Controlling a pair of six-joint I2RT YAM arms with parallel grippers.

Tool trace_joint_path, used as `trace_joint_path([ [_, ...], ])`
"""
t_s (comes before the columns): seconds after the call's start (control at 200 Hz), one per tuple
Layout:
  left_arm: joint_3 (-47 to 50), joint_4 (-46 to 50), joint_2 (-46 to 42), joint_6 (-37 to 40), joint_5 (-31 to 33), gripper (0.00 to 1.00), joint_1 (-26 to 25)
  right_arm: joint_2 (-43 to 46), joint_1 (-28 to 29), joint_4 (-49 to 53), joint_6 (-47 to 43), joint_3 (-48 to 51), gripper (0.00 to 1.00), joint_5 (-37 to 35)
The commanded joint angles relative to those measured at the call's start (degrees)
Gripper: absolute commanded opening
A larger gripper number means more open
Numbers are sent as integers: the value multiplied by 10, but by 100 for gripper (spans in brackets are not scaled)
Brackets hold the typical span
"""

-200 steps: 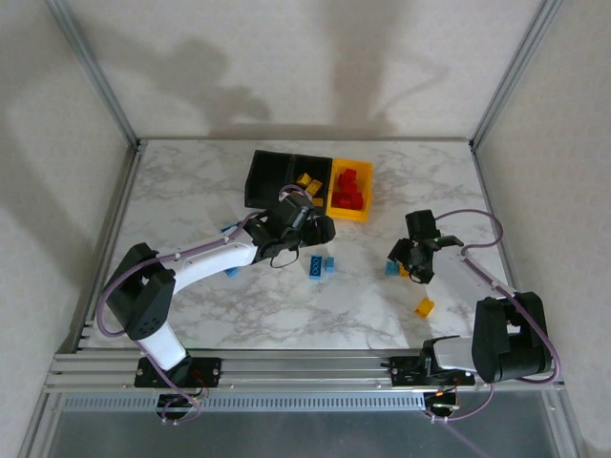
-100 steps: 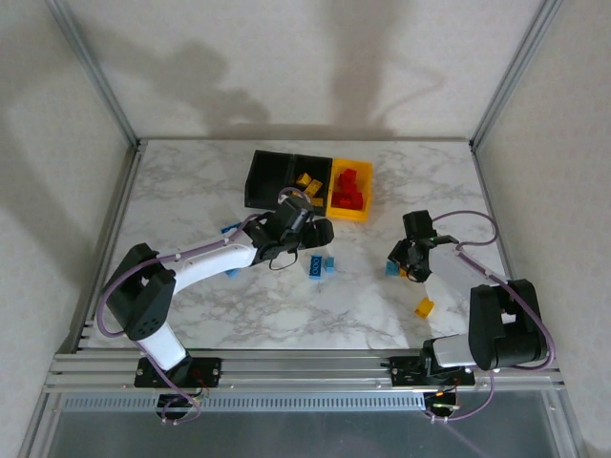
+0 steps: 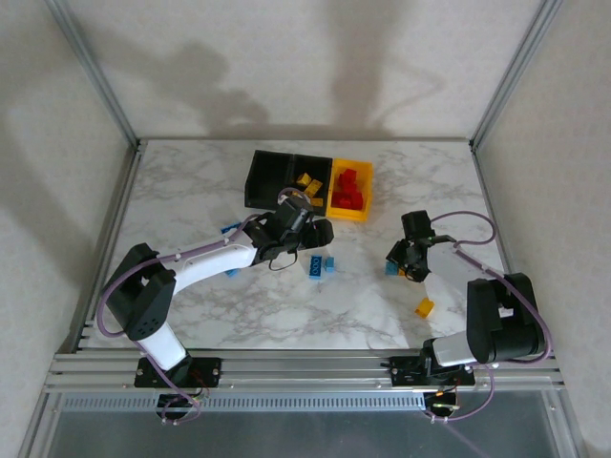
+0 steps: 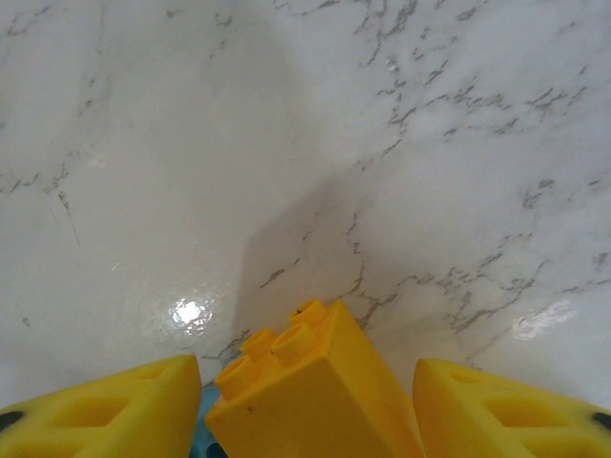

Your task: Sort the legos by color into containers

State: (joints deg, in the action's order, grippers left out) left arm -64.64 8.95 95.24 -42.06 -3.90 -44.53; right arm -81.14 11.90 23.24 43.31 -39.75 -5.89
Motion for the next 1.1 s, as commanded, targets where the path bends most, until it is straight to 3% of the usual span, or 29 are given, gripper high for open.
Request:
trace_joint_path([
  [0.0,7,0,-16,-3,-1,77,-3,-3,3,-2,7,6,57,4],
  [0.165,8,-1,-18,-4,1,77,-2,15,4,8,4,-2,49,-1],
  [0.441,13,-5,-27,-7,10,78,1,59,4,37,1,-28,47,-10],
  [0.586,20,-8,-32,-10,10,78,3,61,6,42,0,-29,41,-11],
  [0.816,32,-13,-40,-14,11,78,6,56,8,59,-8,-25,60,-19],
  [1.096,33,-16,-35,-16,7,78,6,32,9,26,-13,6,60,4],
])
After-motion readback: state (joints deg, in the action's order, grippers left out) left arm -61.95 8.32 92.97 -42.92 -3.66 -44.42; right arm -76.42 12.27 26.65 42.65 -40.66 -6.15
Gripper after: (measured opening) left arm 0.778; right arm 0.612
